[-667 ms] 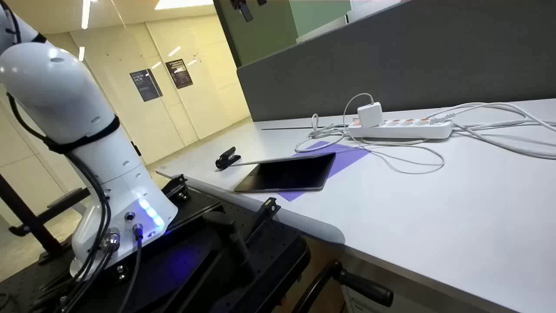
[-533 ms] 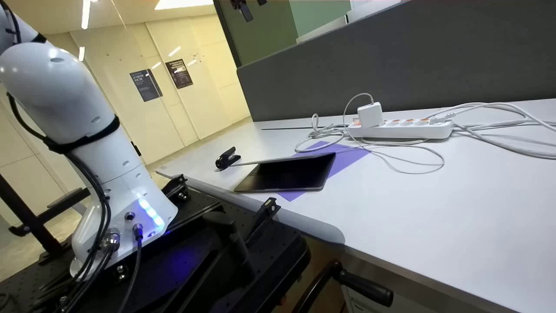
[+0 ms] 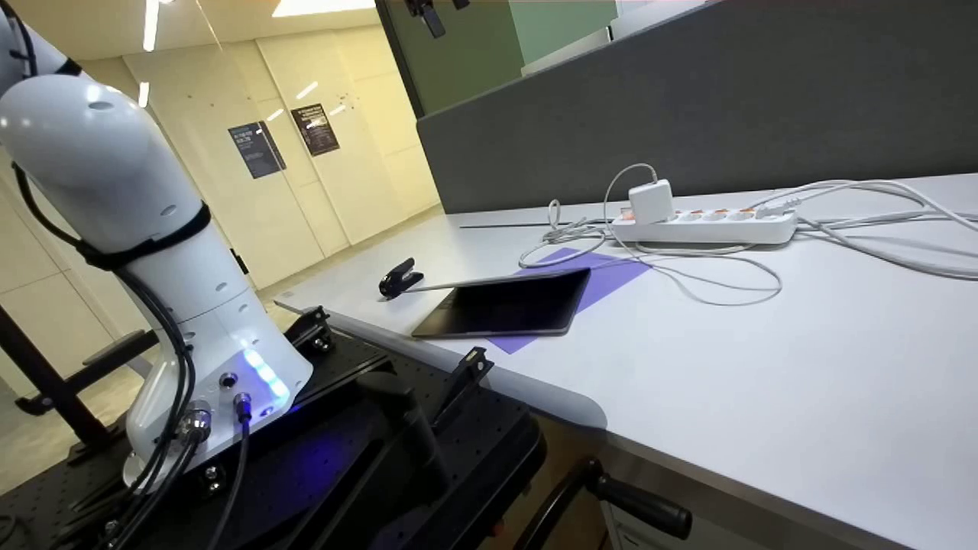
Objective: Open the laptop
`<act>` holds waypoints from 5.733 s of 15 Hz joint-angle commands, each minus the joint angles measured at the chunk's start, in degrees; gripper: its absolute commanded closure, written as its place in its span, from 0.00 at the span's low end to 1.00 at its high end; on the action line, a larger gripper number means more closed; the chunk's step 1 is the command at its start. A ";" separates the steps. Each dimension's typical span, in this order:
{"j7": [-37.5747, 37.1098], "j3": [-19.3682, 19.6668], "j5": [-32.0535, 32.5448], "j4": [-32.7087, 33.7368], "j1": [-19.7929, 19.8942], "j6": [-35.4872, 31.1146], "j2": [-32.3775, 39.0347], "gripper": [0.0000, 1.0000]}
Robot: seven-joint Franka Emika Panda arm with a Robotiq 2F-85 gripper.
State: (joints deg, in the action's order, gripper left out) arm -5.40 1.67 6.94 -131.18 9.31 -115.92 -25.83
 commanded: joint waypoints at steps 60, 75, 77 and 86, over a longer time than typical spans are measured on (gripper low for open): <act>21.06 8.55 5.25 -28.72 0.97 -50.02 35.45 0.99; 30.05 -13.13 -7.20 -28.86 15.04 -70.11 36.75 1.00; 29.57 -19.44 -6.83 -28.93 20.38 -73.55 37.82 1.00; 24.84 -36.76 8.49 -29.53 39.45 -85.61 41.38 1.00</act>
State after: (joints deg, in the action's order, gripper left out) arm 23.33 -30.71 10.16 -160.71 44.63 -197.46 15.16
